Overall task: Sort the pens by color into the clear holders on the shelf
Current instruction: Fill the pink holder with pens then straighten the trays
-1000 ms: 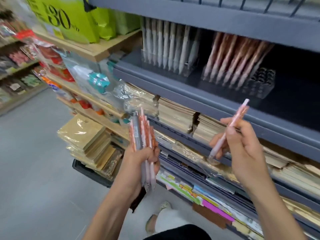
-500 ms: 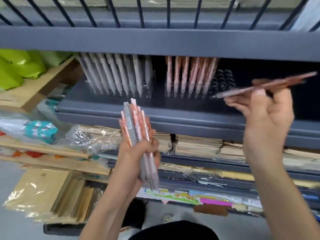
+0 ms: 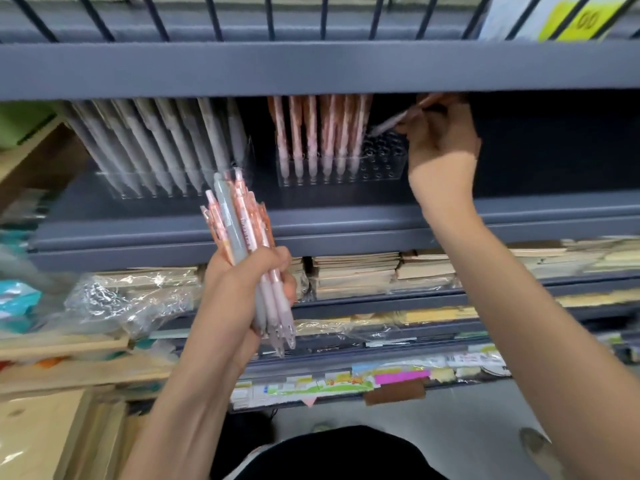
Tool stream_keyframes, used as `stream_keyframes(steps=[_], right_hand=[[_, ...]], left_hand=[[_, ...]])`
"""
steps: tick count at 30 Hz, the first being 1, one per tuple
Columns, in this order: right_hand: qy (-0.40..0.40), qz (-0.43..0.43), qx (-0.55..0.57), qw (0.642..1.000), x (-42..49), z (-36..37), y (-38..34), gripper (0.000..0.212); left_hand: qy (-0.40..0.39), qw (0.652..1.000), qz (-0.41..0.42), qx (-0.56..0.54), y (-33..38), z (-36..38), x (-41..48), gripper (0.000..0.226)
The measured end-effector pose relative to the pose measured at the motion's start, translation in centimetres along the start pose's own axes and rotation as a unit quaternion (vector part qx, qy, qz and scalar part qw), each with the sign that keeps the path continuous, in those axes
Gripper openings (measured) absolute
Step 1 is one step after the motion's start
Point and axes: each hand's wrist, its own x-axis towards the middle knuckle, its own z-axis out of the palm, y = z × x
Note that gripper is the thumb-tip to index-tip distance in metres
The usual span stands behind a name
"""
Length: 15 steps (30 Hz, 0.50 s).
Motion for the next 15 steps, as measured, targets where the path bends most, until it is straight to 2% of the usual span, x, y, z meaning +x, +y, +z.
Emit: stream_keyframes(steps=[3, 6, 8, 12, 15], right_hand=[[-0.007, 0.025, -0.082, 0.996, 0.9, 0.8, 0.1, 0.016], [-0.061, 0.002, -0.252, 0.966, 1.7, 1.1, 0.1, 0.024], [-0.104, -0.014, -0.299, 0.948, 2.0, 1.4, -0.2, 0.027], [-0.164, -0.061, -0.373, 0.911, 2.5, 1.9, -1.1, 0.027], [-0.205, -0.06, -0.417, 0.883, 3.3, 2.2, -1.9, 0.032]], left_hand=[[-0.006, 1.0, -0.005, 0.0, 0.1, -0.6, -0.5, 0.037], [0.004, 1.0, -0.002, 0.019, 0.2, -1.2, -0.8, 0.041], [0.01, 0.999, 0.008, 0.03, 0.3, -1.4, -0.9, 0.04], [0.01, 0.999, 0.02, 0.05, 0.0, -1.4, -0.9, 0.014], [0.018, 0.998, 0.024, 0.05, -0.2, -1.1, -0.9, 0.011]])
